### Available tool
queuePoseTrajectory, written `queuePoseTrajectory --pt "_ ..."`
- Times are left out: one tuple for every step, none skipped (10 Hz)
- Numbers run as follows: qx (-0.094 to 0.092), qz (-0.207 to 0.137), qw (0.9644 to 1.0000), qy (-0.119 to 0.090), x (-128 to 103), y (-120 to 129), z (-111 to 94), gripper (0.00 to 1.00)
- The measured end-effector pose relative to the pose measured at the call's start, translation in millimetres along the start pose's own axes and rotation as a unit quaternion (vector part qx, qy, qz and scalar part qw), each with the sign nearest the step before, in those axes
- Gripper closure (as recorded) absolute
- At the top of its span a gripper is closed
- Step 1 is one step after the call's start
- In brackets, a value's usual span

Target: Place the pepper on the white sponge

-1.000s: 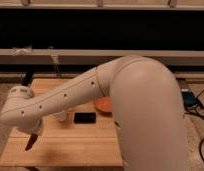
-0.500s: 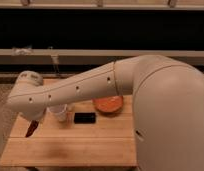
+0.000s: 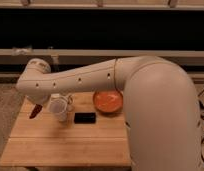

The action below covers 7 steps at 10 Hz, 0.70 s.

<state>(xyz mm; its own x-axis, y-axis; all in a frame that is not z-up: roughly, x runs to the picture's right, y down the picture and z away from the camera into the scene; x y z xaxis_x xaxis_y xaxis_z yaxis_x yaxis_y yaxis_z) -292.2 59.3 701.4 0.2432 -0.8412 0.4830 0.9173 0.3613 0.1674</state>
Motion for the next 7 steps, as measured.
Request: queuePoseTrajectory --pt "0.005 0.016 0.9998 0.007 18.8 1.7 0.1 0.97" --pt "0.008 0.027 0.9995 0.012 31.6 4.3 0.0 0.97" --pt "0.01 0.038 0.9991 0.017 42.7 8.1 -0.2 0.97" --pt "0.011 0.049 0.9985 0.024 52.9 11.8 0.3 0.97" --pt "0.012 0.058 0.9978 0.029 60.1 14.6 0.6 0.97" --pt "0.013 0.069 0.9969 0.034 64.2 17.5 0.8 0.97" --pt "0.013 0.072 0.9967 0.036 65.8 18.3 1.2 0.97"
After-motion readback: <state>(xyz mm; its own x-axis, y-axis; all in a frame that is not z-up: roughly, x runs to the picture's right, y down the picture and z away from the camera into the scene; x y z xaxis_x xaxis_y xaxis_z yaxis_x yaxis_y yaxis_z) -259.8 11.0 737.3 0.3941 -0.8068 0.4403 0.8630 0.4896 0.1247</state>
